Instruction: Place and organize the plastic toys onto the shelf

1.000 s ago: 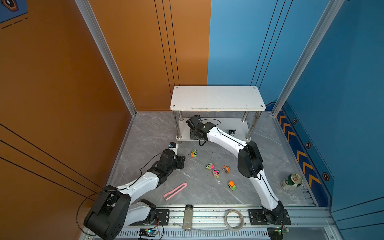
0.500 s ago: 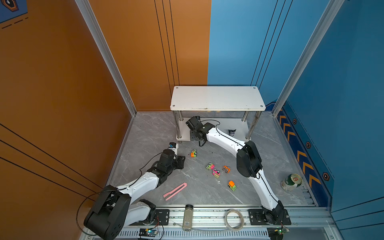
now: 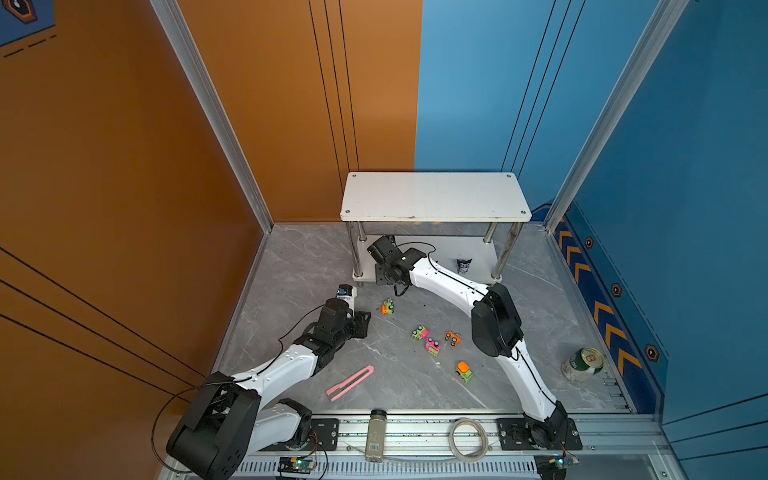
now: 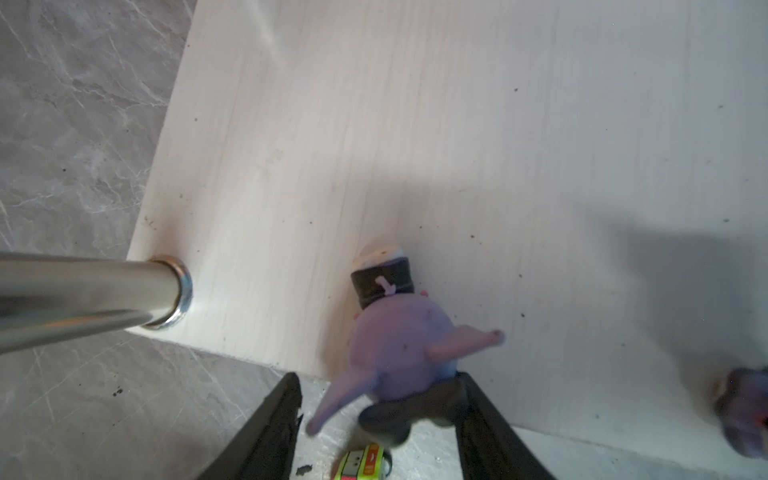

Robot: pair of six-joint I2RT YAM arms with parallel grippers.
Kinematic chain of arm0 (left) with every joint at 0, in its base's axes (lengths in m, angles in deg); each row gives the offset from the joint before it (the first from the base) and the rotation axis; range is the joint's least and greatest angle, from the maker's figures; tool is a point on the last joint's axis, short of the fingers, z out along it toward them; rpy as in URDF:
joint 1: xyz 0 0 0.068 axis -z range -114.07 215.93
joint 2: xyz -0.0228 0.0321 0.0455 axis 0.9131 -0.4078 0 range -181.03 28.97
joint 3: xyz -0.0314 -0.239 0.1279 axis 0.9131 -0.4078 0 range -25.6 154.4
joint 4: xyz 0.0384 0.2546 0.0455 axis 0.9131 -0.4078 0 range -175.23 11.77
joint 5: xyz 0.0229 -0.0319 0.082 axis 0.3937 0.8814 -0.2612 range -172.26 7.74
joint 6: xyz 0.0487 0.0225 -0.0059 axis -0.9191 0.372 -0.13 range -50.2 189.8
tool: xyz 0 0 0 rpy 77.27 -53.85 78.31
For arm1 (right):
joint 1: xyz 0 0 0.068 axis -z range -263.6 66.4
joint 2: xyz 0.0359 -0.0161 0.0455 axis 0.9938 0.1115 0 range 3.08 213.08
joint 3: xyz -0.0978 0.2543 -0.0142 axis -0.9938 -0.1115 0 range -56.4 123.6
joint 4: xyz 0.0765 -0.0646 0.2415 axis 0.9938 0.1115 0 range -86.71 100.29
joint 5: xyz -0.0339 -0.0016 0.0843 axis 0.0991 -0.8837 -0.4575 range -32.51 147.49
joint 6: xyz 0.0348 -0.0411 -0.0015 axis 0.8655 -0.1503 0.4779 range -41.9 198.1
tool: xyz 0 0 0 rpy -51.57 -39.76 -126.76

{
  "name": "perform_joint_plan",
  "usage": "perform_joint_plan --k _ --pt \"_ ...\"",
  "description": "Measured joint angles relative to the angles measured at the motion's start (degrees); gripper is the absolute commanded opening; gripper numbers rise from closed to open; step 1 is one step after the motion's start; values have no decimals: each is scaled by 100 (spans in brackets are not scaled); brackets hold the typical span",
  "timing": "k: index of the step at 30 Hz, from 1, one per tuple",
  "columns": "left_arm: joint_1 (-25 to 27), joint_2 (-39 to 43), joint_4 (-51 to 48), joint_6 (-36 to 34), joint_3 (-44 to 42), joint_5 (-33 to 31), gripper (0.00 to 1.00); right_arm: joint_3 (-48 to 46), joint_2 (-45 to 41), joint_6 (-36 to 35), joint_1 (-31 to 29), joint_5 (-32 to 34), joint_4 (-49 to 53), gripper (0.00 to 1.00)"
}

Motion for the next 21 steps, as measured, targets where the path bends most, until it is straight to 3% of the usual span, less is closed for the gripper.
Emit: perform_joint_plan --k 16,21 --pt "-2 234 -138 26 0 26 35 -2 -17 0 -94 -138 -37 60" --pt "-2 262 -157 26 0 39 36 -208 -216 22 -83 -133 -109 65"
